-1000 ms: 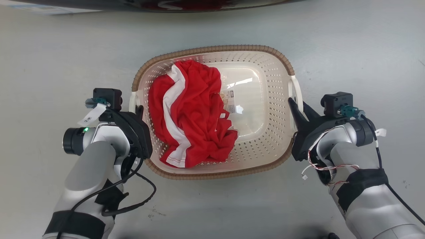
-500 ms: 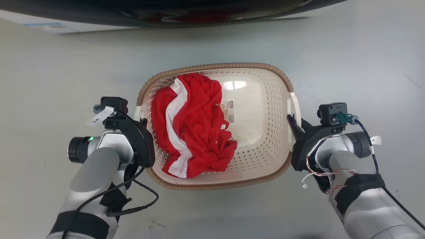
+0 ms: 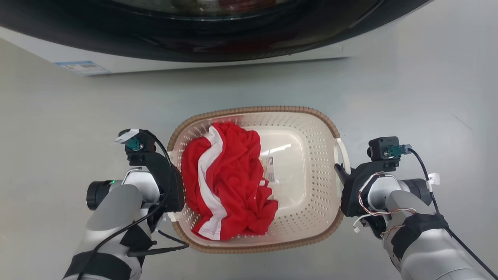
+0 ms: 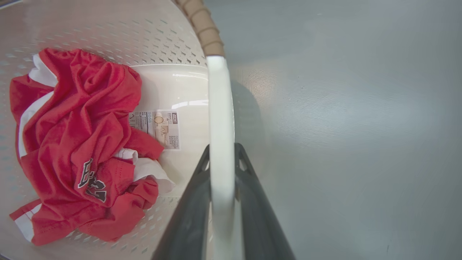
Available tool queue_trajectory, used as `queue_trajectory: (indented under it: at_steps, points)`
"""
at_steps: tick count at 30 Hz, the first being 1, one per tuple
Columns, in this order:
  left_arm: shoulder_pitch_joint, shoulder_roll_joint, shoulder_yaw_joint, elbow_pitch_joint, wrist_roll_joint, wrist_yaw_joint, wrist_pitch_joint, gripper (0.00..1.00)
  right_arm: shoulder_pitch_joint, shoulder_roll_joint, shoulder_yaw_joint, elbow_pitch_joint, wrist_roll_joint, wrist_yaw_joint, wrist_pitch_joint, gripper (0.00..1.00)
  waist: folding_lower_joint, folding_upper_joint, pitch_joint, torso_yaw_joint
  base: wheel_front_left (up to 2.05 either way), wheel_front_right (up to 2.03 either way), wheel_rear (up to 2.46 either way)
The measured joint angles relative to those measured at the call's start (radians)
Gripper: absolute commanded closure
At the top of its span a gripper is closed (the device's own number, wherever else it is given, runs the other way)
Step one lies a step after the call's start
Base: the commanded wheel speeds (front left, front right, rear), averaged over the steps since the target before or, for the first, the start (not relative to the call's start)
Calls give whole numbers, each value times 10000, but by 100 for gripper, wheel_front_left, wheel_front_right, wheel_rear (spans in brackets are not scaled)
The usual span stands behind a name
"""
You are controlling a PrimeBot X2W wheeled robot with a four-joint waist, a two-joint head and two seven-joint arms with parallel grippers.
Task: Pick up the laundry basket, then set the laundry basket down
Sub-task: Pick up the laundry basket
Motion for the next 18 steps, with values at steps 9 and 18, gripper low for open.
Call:
queue_trajectory:
  at_steps: [9,18]
  points:
    - [9,-67,17,337,-401,-12,807,100,153,44,107,290,541,4,886,100,0,0,-956,91,0,0,0]
    - [194,-71,48,537,-842,-13,1755,100,526,58,370,299,1162,13,1898,100,1,0,-1994,179,0,0,0]
